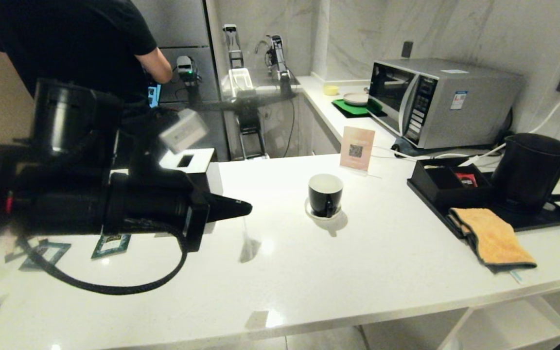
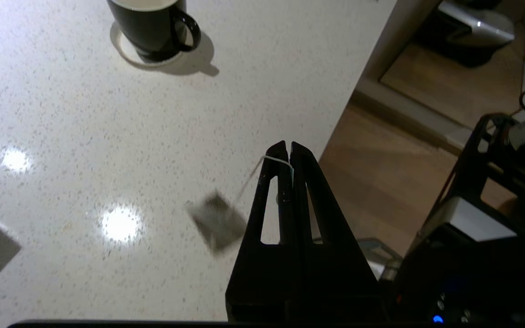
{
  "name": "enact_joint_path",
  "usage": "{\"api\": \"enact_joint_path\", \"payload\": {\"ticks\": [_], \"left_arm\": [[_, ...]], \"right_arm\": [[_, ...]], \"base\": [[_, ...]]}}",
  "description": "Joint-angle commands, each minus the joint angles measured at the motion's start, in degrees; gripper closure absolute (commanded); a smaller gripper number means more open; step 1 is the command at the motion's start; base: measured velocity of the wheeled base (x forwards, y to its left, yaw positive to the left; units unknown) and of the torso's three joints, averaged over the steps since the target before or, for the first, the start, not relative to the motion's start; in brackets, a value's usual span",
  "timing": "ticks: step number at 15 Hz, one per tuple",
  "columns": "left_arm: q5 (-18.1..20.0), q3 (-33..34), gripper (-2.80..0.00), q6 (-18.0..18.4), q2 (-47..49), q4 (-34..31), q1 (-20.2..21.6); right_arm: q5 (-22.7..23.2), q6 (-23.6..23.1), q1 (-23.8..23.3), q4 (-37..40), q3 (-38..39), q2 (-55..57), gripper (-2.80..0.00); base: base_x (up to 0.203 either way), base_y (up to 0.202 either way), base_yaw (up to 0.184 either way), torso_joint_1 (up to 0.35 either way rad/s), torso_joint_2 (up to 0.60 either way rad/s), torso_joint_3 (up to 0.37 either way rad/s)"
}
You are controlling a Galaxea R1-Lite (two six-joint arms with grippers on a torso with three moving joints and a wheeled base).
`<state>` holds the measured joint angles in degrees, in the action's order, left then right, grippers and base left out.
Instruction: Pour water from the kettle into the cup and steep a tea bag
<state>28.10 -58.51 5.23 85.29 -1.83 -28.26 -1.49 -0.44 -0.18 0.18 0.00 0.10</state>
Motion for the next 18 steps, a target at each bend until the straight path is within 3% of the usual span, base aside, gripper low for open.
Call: {"api": "enact_joint_path", "payload": {"ticks": [1,8,14,18], "left_arm": [[0.91,-5.12,0.0,1.95,0.86,-7.16,0.79],[2.23,-23.47,0.0,12.69,8.77,-27.56,4.38],[1.26,-34.96,0.0,18.53,20.23,-28.69,4.65],[-2.17,-40.84,0.0,21.67,26.22,-28.89,3.83]], "right_arm": [[-0.01,0.0,0.01,-0.01,0.0,-0.01,0.0],[-0.01,0.0,0.01,-0.01,0.0,-0.01,0.0],[-0.01,0.0,0.01,-0.01,0.0,-0.01,0.0],[-0.01,0.0,0.01,-0.01,0.0,-0.01,0.0]], "base": [[0.0,0.0,0.0,0.0,0.0,0.0],[0.0,0.0,0.0,0.0,0.0,0.0],[0.0,0.0,0.0,0.0,0.0,0.0],[0.0,0.0,0.0,0.0,0.0,0.0]]}}
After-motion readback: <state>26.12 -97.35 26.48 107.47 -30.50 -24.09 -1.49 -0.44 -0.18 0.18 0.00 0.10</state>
